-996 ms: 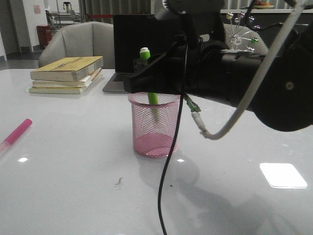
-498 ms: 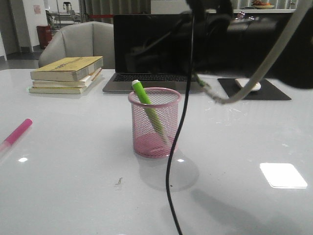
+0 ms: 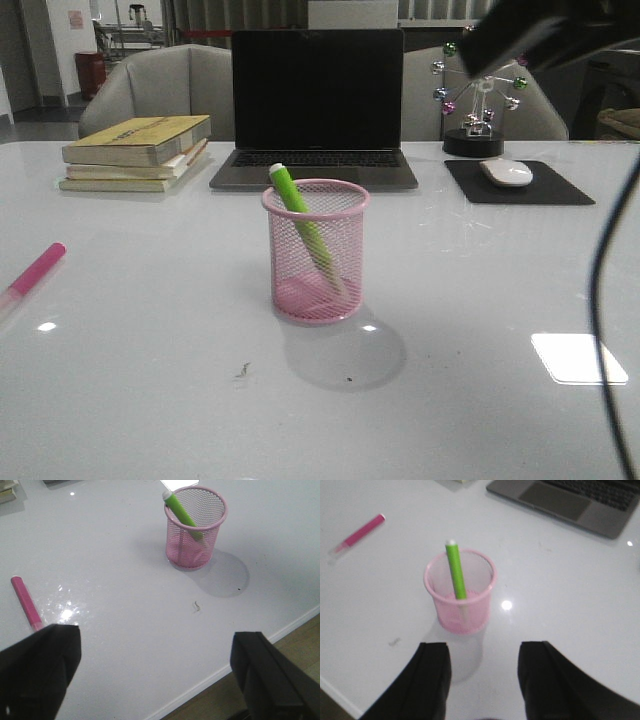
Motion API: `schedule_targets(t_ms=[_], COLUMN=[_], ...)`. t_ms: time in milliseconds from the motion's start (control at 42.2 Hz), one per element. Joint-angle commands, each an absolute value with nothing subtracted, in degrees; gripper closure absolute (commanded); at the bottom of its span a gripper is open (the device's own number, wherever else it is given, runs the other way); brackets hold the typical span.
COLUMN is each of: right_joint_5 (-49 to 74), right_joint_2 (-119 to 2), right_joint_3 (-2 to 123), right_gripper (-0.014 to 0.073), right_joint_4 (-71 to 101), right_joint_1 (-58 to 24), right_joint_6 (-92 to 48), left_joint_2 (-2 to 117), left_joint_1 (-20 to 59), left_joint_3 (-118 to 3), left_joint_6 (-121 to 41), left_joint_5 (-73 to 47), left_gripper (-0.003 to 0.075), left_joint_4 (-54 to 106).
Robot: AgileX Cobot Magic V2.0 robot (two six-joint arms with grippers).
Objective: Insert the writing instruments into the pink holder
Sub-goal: 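Open the right gripper and withdraw it from the holder, then grasp the pink marker with the left gripper and lift it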
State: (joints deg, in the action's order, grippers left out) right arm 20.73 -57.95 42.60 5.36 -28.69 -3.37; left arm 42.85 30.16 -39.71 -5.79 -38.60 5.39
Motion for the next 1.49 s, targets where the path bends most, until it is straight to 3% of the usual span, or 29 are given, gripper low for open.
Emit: schedule_targets(t_ms=[0, 237, 616, 1067, 1470], right_joint_5=[28.8, 40.4, 40.0, 40.8, 40.8], right_joint_2=[-52.0, -43.7, -36.7, -36.7, -36.7], right_joint_3=[44.2, 44.1, 42.9, 42.9, 42.9], right_gripper=[0.0158, 0.0158, 0.0158, 0.0158, 0.0158], right_joint_4=[4.7, 4.4, 4.3, 4.4, 4.4], right_joint_1=[-26.1, -26.8, -26.8, -26.8, -26.8], right_joint_6=[-3.6, -3.6, -7.8, -7.8, -7.8], left_joint_2=[42.8, 43.4, 49.7, 74.1, 98.1], left_joint_1=[30.7, 30.7, 27.4, 8.9, 5.7], left_joint_3=[-41.4, -41.4, -43.5, -55.6, -71.3], left_joint_6=[-5.8, -5.8, -2.3, -2.3, -2.3], left_joint_5=[-34.6, -34.3, -36.3, -39.8, -39.8], left_gripper=[0.0067, 0.0067, 0.0067, 0.0067, 0.0067], left_joint_4=[6.1, 6.1, 5.4, 5.9, 5.8])
